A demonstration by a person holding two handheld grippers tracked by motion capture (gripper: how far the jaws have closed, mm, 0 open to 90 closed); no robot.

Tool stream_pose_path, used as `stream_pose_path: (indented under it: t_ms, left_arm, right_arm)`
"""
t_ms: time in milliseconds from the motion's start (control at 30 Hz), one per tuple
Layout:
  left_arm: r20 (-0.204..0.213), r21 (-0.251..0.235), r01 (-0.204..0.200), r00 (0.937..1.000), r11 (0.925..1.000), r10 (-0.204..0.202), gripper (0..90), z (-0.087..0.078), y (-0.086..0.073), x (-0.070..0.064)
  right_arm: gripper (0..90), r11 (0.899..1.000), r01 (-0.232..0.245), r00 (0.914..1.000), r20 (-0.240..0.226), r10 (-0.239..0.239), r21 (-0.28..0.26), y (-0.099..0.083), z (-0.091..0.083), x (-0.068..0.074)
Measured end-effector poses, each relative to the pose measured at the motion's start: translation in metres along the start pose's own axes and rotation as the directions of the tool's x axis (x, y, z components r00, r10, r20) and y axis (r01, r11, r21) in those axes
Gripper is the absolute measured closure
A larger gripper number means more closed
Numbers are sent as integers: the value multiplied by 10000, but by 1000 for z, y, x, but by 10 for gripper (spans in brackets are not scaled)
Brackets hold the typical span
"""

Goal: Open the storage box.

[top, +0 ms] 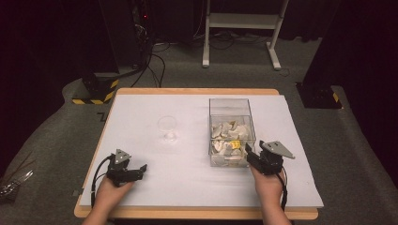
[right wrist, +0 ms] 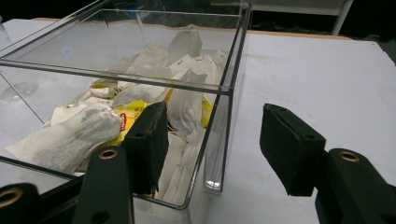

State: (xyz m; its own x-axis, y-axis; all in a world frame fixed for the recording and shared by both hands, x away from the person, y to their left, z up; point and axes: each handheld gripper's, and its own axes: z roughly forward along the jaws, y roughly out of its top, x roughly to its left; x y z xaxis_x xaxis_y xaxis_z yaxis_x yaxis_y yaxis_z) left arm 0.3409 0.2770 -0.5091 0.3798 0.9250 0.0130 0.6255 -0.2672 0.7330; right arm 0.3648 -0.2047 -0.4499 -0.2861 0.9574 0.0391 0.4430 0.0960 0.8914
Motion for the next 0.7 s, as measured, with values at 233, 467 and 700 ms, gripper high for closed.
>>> stream_pose_path:
  t_ms: [233,467,700]
  left_arm:
    - [0,0,-1,10000,10000,1,155,0,0,0]
    - [-15,-5,-2,10000,10000,2,156,0,0,0]
    - [-15,-5,2,10000,10000,-2,157,0,0,0]
  right_arm:
    - [429,10000,26,10000,-82,-26,-4,-3,-6,1]
    - [432,9999,126,9997,-203,-127,-42,-9,-16,1]
    - [431,9999,149,9993,-348,-151,-44,-18,-27,3]
